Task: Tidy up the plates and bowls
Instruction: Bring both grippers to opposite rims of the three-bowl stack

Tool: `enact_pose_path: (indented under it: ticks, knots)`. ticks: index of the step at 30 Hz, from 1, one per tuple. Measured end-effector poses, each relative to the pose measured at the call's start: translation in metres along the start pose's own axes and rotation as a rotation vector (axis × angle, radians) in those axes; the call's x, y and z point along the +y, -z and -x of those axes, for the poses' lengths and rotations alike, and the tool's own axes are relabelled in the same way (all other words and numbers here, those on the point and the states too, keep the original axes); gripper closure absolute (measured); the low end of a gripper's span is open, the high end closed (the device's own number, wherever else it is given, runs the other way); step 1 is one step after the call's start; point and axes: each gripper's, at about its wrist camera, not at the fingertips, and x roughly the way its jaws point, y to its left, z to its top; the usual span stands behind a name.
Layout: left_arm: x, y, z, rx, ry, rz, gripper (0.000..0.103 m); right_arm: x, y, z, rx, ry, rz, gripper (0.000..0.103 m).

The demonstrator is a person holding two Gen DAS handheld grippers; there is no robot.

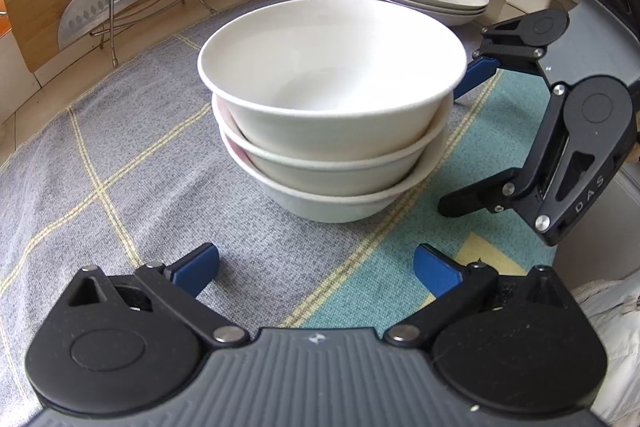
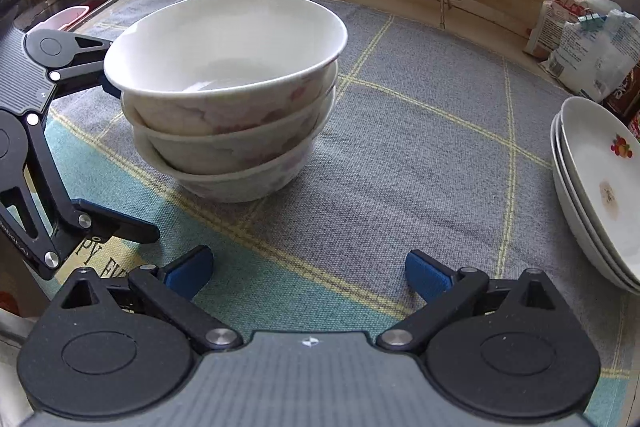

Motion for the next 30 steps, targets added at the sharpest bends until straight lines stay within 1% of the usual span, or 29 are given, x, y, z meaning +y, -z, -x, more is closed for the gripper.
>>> enact_pose_path:
  ticks: [6, 10, 14, 19, 26, 30]
  knots:
    - [0.001, 0.003, 0.000, -0.026, -0.010, 0.013, 0.000, -0.006, 0.000, -0.002, -0.028, -0.044, 0.067, 0.000]
    - [0.001, 0.005, 0.001, -0.047, -0.009, 0.013, 0.000, -0.008, -0.001, -0.003, -0.045, -0.055, 0.082, 0.000]
    - [0.004, 0.003, 0.001, -0.058, 0.009, -0.012, 0.000, -0.010, -0.004, -0.004, -0.040, -0.060, 0.089, 0.000]
    - [0.010, 0.001, -0.002, -0.085, 0.059, -0.078, 0.000, -0.009, -0.008, -0.008, -0.053, -0.055, 0.082, 0.000]
    - [0.025, -0.004, 0.000, -0.135, 0.153, -0.163, 0.002, -0.008, -0.015, -0.014, -0.065, -0.069, 0.100, 0.000]
    - [0.032, -0.010, 0.006, -0.164, 0.203, -0.219, 0.003, -0.004, -0.021, -0.010, -0.067, -0.086, 0.141, 0.000]
